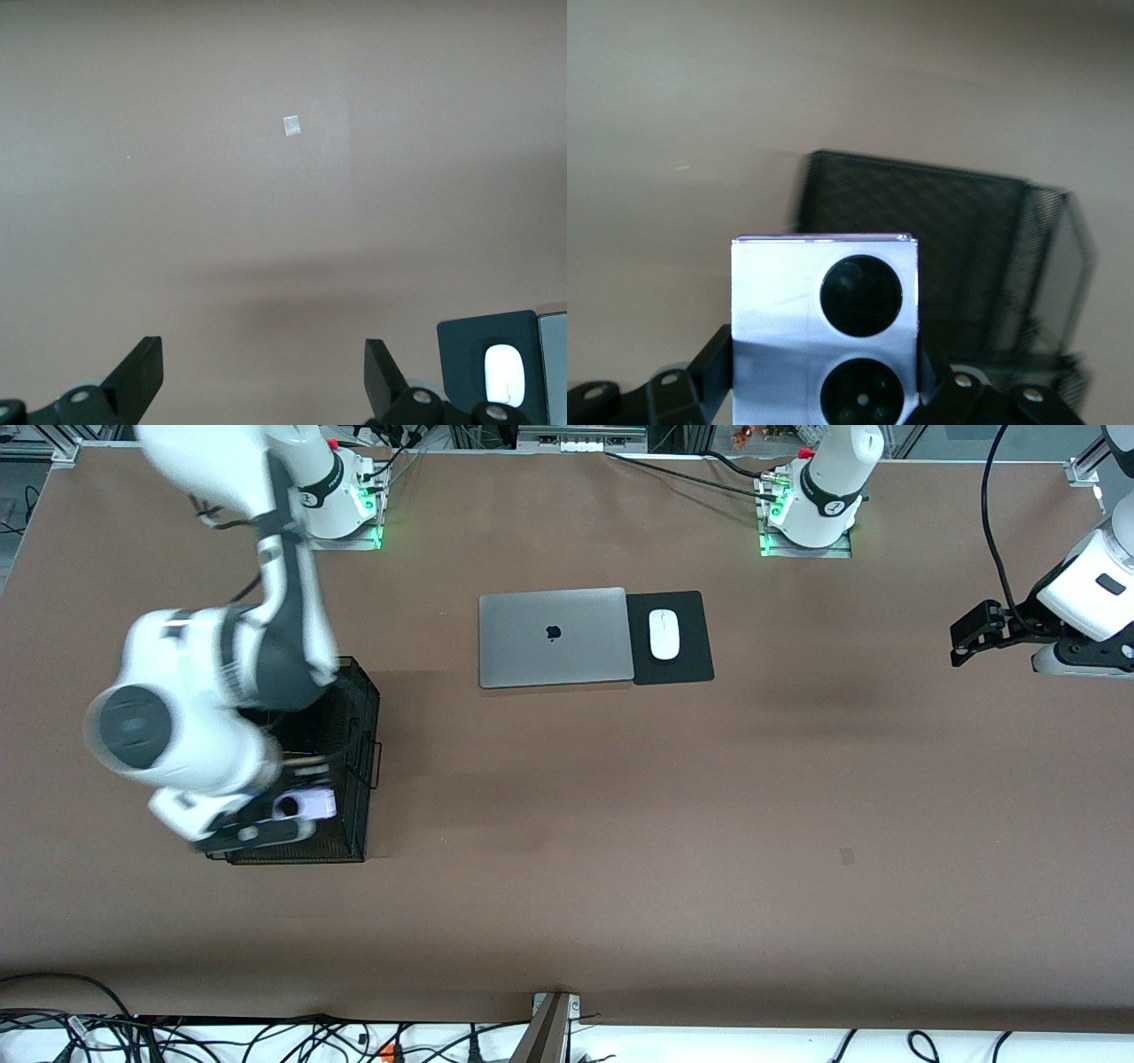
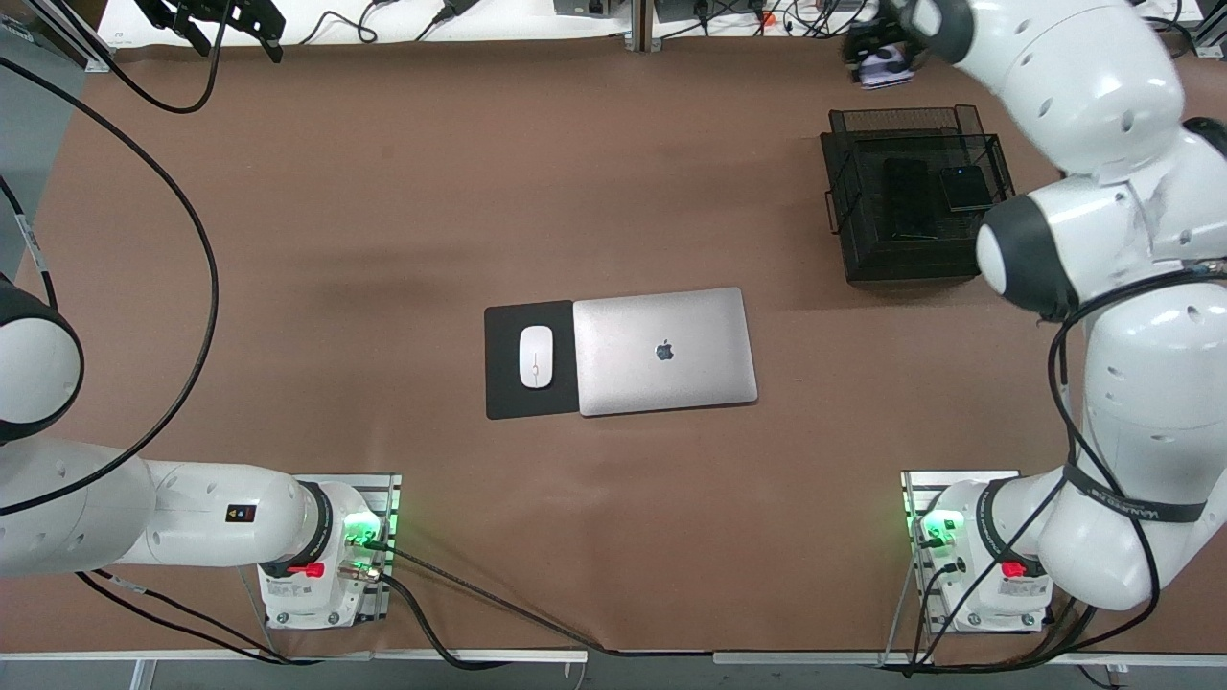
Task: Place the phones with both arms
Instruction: 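Lower the white phone into the organizer and open the right gripper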
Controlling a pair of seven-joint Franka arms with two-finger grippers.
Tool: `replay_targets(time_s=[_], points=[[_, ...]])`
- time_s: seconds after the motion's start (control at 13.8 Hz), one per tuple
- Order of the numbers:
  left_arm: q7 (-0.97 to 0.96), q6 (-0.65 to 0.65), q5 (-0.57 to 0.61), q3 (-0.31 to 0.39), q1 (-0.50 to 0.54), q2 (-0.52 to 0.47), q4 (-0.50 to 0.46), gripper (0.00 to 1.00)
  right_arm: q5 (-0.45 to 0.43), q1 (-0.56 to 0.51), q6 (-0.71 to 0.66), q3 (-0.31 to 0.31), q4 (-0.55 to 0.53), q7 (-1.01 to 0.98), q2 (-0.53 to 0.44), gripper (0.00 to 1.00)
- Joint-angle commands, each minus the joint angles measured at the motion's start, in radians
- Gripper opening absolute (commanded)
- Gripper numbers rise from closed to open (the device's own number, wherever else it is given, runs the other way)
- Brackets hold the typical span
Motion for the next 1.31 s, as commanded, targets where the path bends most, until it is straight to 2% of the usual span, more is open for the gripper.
replay_targets(time_s=[0.0,0.29,0.44,0.65,1.02,1.09,1.16,1.24], points=[[-0.003,-0.024,0.013,-0.004,0.003,0.017,0.042,1.0,0.049,-0.075,0.086,0.019,-0.008,-0.124,0.036,0.02],[-0.04,-0.024,0.019,0.005,0.006,0.028,0.063,1.0,0.12,-0.097,0.152,0.022,-0.022,-0.136,0.124,0.03],[-0.04,-0.033,0.017,0.012,0.009,0.027,0.063,1.0,0.175,-0.093,0.213,0.023,-0.083,-0.138,0.145,0.03],[-0.041,-0.041,0.016,0.012,0.009,0.027,0.063,1.0,0.18,-0.082,0.295,0.054,-0.174,-0.132,0.147,0.03],[-0.041,-0.042,0.014,0.01,0.008,0.034,0.08,1.0,0.18,-0.082,0.28,0.056,-0.194,-0.123,0.145,0.07],[-0.041,-0.042,0.013,0.007,0.006,0.039,0.083,1.0,0.181,-0.082,0.28,0.054,-0.201,-0.119,0.145,0.2],[-0.043,-0.042,0.013,0.0,0.005,0.037,0.083,1.0,0.18,-0.085,0.28,0.056,-0.204,-0.095,0.145,0.48],[-0.043,-0.042,0.013,-0.002,0.005,0.037,0.083,1.0,0.18,-0.086,0.274,0.054,-0.209,-0.072,0.145,0.64]])
